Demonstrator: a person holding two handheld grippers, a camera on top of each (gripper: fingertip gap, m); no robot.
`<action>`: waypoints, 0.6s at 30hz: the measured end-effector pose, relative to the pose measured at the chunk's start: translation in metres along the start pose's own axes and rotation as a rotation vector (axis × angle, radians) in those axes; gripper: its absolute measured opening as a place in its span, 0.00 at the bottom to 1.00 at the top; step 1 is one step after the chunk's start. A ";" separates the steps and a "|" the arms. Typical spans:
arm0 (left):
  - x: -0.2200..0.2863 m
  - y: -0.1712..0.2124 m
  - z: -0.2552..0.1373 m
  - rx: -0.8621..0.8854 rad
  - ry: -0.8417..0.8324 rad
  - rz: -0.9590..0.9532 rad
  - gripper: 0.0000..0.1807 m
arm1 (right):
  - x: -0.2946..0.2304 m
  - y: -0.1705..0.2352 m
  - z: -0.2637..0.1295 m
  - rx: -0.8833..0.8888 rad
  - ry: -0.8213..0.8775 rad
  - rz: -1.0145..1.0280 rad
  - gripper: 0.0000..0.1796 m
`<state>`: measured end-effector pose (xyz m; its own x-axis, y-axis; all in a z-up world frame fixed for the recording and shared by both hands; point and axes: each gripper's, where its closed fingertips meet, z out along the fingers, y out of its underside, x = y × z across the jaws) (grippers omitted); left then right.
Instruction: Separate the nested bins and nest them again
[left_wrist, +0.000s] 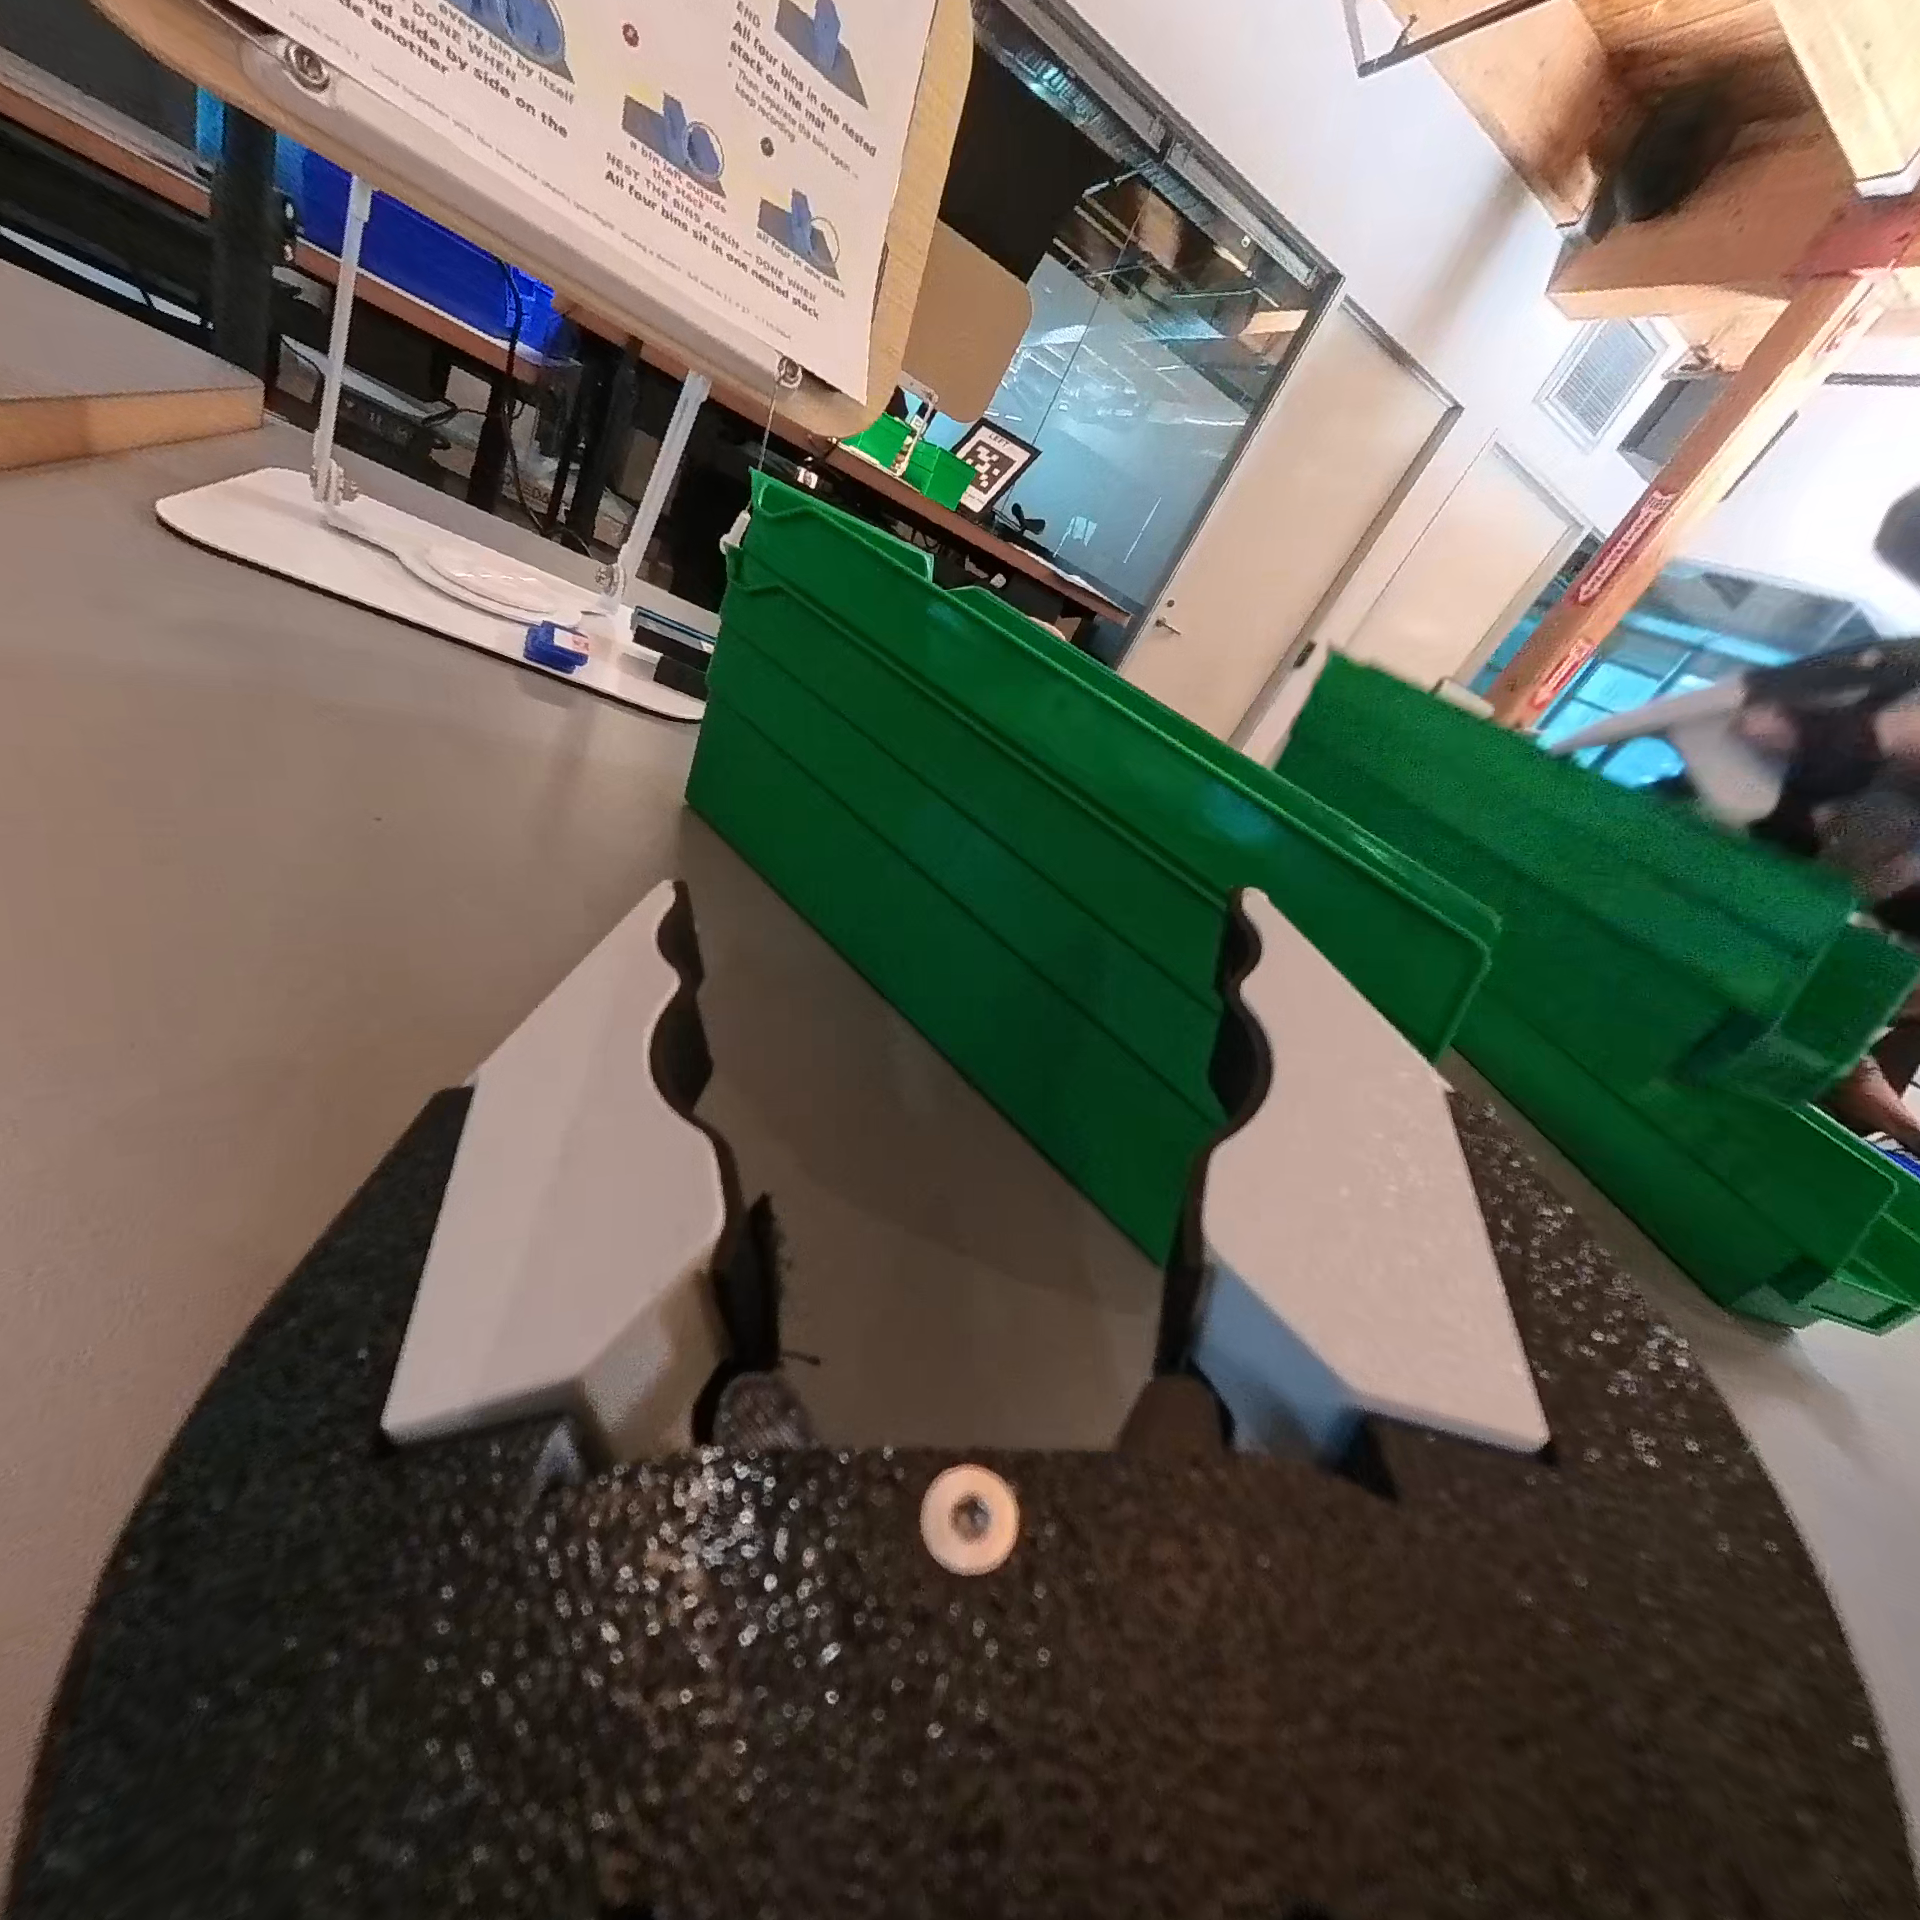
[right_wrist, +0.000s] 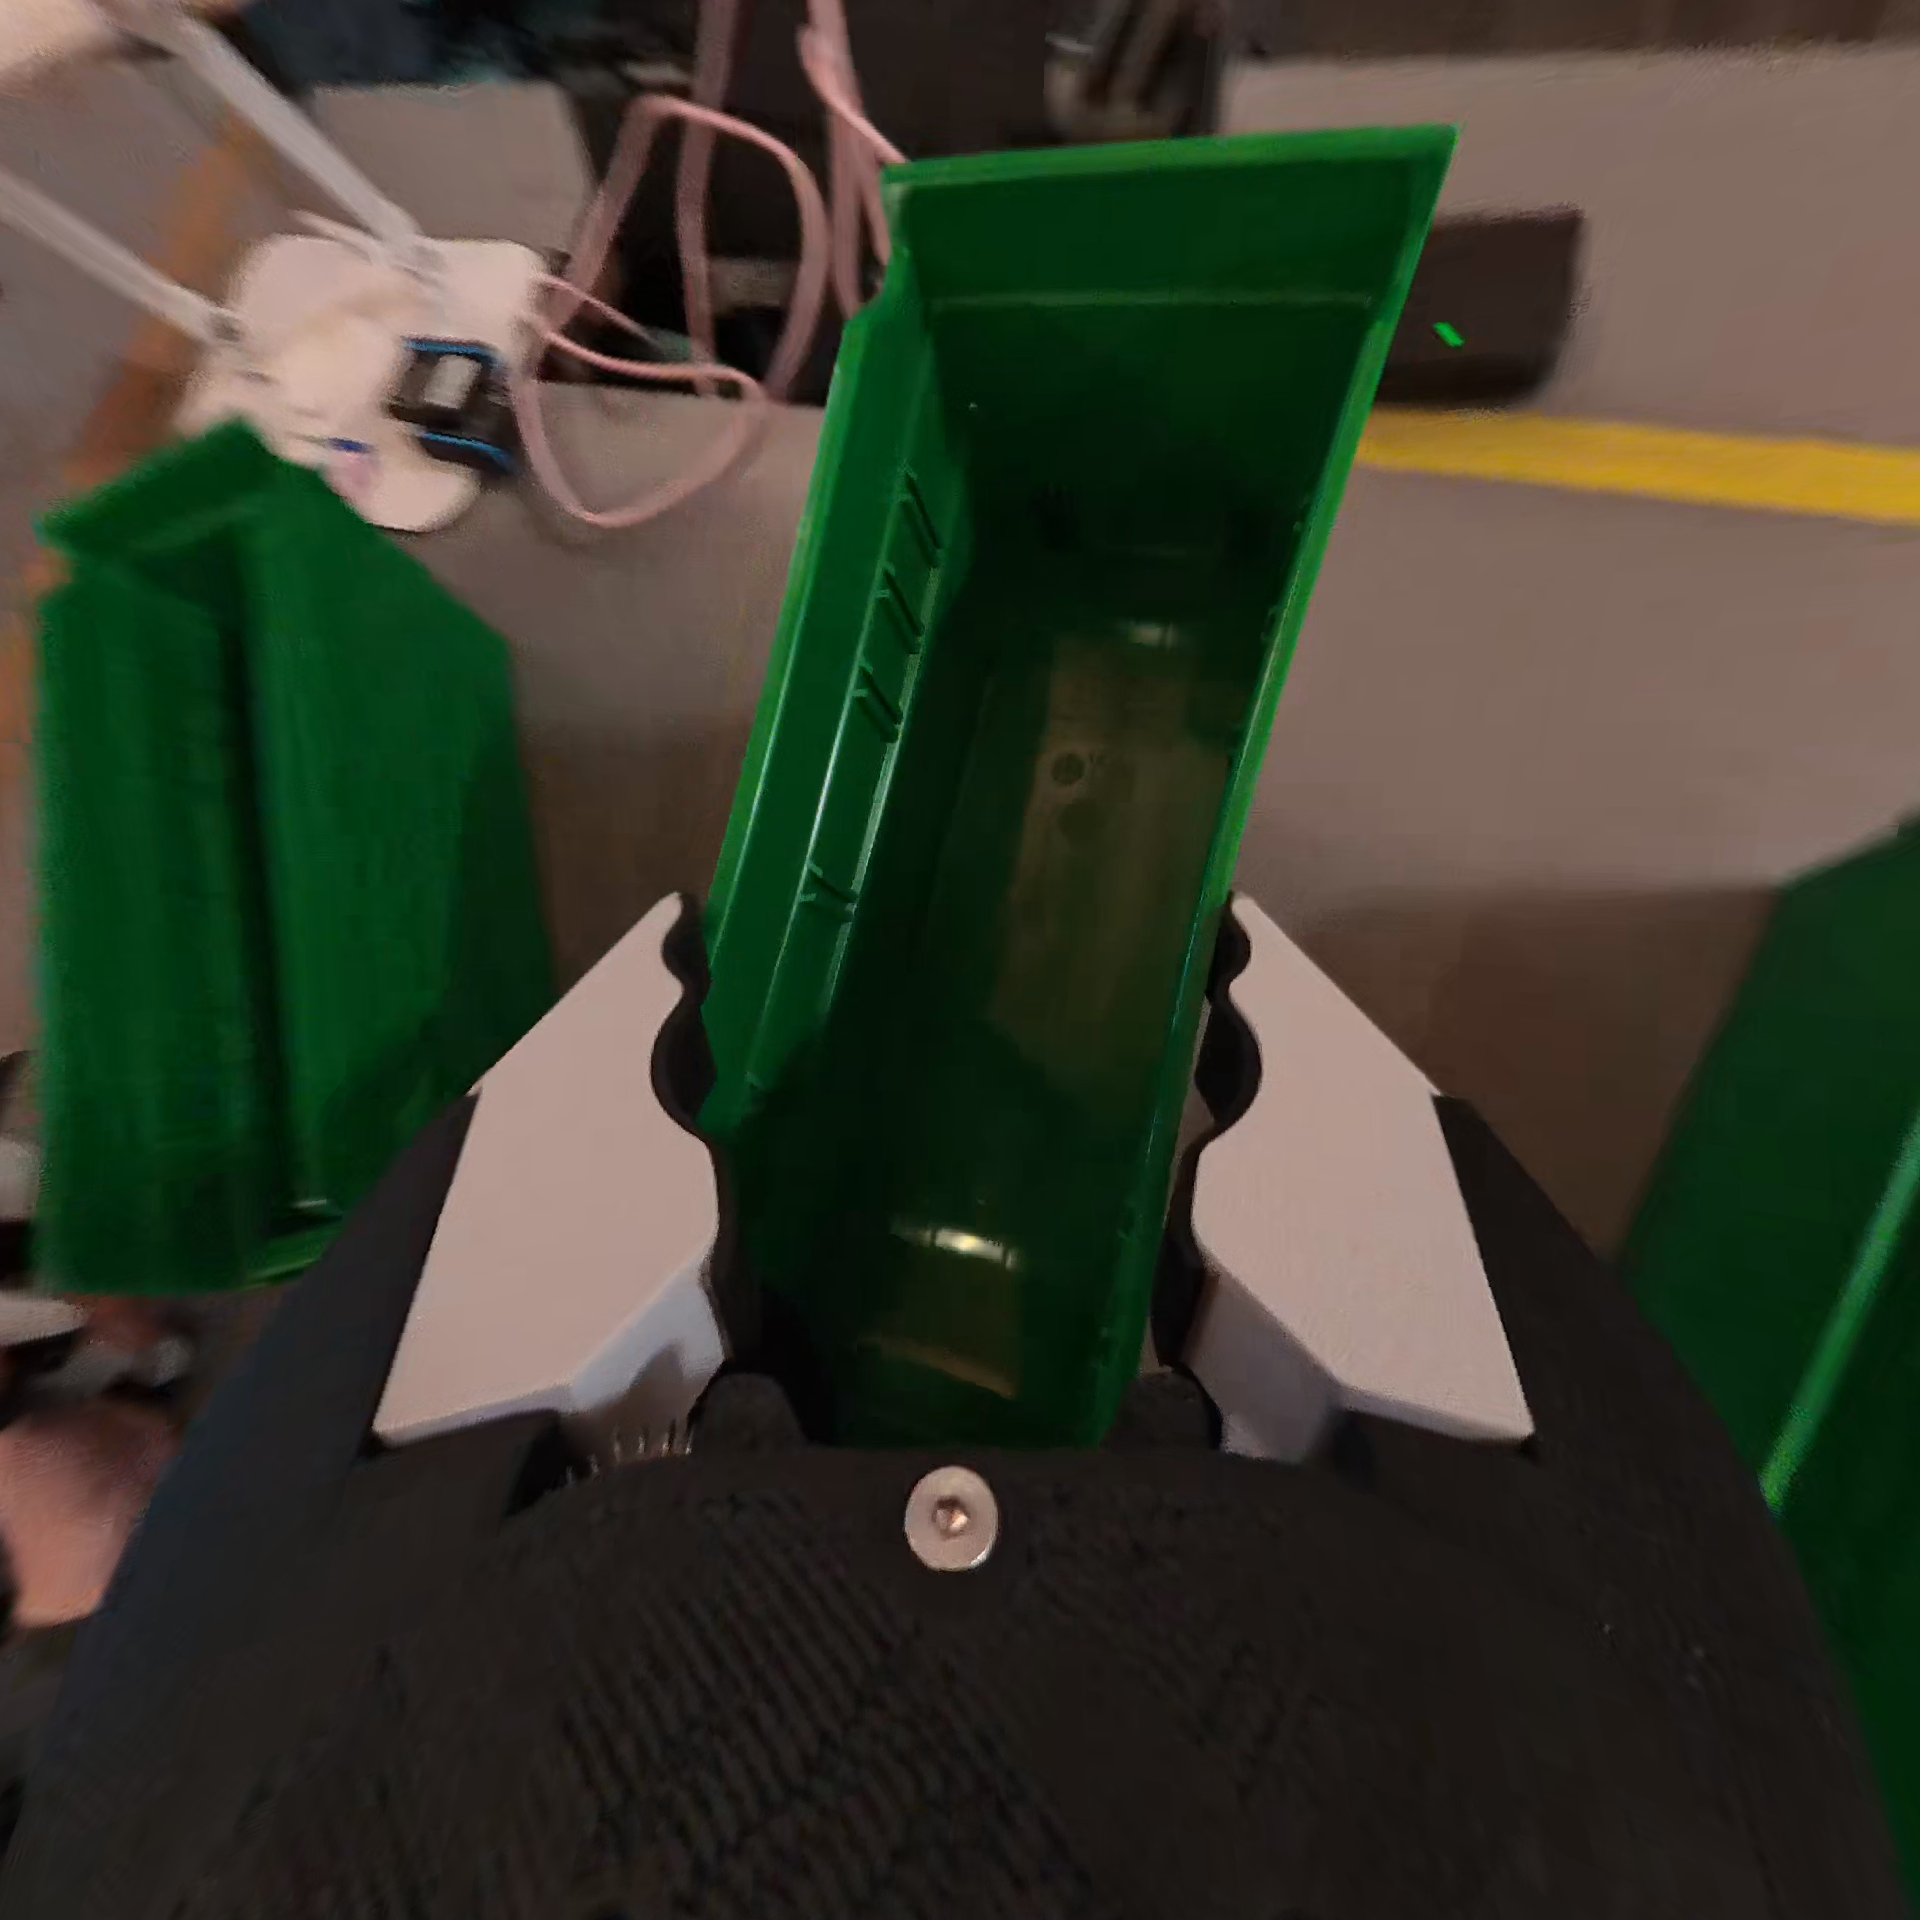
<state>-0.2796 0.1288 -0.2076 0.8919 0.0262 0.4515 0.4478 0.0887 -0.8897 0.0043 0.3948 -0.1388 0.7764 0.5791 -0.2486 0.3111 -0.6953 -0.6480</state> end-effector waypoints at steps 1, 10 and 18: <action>0.000 0.000 0.000 0.000 -0.002 0.000 0.54 | 0.018 0.013 0.006 -0.015 0.034 0.023 0.53; 0.000 0.000 0.000 -0.001 -0.002 0.002 0.54 | 0.088 0.073 0.020 -0.014 0.073 0.109 0.55; 0.000 0.001 0.001 -0.008 -0.017 0.013 0.54 | 0.070 0.031 -0.012 0.186 0.166 -0.056 0.69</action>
<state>-0.2795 0.1297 -0.2088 0.8963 0.0438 0.4413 0.4372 0.0801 -0.8958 0.0744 0.4089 -0.1674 0.8450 0.5260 -0.0966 0.2620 -0.5647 -0.7826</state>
